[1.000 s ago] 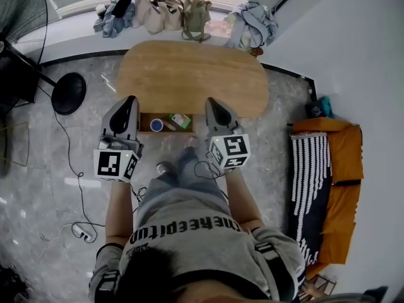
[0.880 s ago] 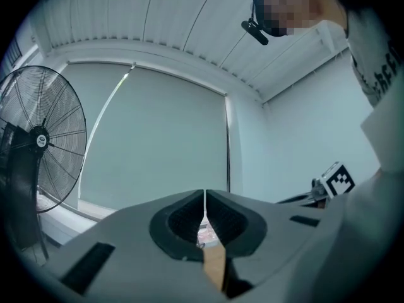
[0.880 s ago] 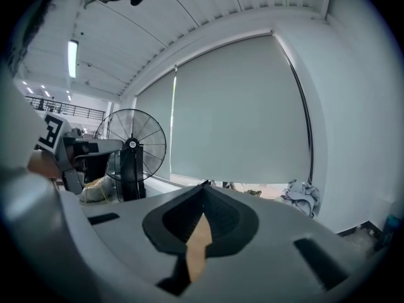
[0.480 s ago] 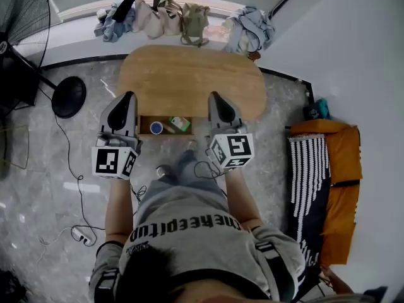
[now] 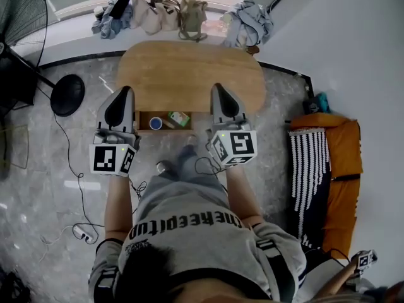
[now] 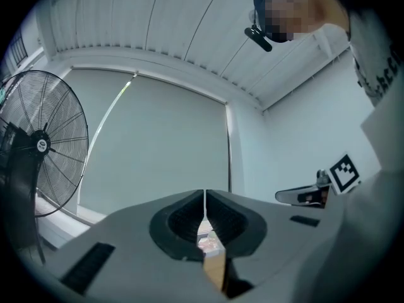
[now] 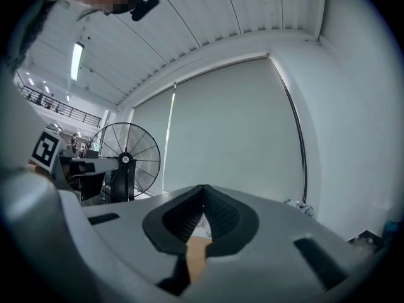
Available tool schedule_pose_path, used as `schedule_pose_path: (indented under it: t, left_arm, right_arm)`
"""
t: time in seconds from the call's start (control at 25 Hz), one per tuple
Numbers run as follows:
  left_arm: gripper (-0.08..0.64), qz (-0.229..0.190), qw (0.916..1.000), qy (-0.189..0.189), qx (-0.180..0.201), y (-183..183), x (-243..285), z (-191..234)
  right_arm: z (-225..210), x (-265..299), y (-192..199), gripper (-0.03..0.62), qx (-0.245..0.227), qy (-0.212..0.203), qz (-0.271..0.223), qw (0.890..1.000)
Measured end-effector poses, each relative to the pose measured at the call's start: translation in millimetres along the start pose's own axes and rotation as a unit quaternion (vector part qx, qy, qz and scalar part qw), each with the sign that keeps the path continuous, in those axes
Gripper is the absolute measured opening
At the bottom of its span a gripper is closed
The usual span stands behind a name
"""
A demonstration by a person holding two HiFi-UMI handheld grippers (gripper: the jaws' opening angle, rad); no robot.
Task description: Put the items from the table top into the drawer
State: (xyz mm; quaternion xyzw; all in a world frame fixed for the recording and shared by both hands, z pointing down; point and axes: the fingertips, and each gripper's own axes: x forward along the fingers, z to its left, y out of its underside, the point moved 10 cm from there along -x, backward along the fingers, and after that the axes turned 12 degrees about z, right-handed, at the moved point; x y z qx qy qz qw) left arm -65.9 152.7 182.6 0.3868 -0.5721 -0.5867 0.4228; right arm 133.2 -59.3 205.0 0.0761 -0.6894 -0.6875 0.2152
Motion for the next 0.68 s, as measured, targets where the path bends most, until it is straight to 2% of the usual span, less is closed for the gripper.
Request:
schedule_pose_path:
  t: [0.24, 0.68]
  left_arm:
    - [0.012, -0.004, 0.9999, 0.004, 0.014, -1, 0, -2]
    - [0.013, -0.008, 0.9999, -0.004, 0.010, 0, -4, 5]
  right_arm:
    - [3, -2, -6, 0.003, -0.004, 0.002, -0.012, 1.000]
    - [8, -5, -13, 0.003, -0.011, 0.000, -0.022, 1.000]
